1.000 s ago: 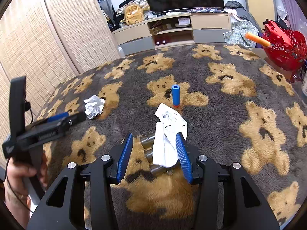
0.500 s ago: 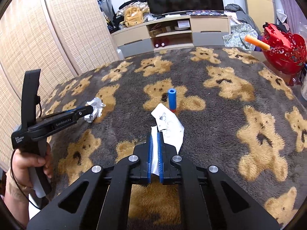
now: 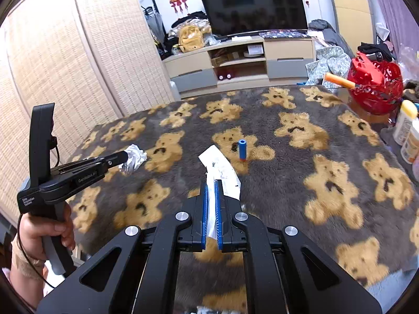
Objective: Collect trash
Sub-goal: 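Grasp the crumpled foil with the left tool while the right tool grasps the white paper, then move both items over the bin and open both tools to drop them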
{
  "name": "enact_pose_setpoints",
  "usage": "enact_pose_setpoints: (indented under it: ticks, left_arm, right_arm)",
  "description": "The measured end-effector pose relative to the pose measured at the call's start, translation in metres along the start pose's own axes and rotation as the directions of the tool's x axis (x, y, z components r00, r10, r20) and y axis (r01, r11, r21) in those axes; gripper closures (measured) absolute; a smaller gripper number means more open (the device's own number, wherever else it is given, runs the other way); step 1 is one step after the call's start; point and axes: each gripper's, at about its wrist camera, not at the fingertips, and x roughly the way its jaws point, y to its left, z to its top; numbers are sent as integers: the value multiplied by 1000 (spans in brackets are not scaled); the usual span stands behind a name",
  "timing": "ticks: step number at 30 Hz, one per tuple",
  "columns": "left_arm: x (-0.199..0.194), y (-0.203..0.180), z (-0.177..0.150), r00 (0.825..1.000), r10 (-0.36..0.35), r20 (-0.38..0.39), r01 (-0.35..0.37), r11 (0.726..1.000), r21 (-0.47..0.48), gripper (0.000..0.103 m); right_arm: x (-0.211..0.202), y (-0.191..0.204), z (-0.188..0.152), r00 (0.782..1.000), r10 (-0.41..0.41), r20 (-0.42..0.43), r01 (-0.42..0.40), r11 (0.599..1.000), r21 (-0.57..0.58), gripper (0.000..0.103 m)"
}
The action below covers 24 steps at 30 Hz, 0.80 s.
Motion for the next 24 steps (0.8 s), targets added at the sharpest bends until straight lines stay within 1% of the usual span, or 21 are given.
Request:
enact_pose_setpoints:
  ticks: [4,6,8,12,19,24]
  left_arm:
    - [-37,-17,-20,1000,-9,9,9,1000,14,102]
    - [-56,-27,-37,1000,-16,7,16,1000,19,102]
    - [-69,-35,-55,1000,-20,-2,20,999,27,102]
    - [-93,-46,-94,999,-48,-19,48,999,10,102]
    - [-121,-63,-155,996,-80,-47,80,997,3,102]
    - [-126,-71,-197,991,-98,-88,98,995,-4,102]
  right_arm:
    - [-27,5,-16,1000,1,-6,-1,1000,-1,96]
    - [-40,7,-28,1000,12,-19,-12,1000,3,96]
    - [-51,9,-40,1000,5,-25,-5,1000,1,96]
    - [-71,8,-70,999,-2,-53,2,1000,1,96]
    - [-92,-2,-123,993,7,-119,-3,999,41,96]
    - [-94,-4,-158,983,41,-177,-28,997,73,96]
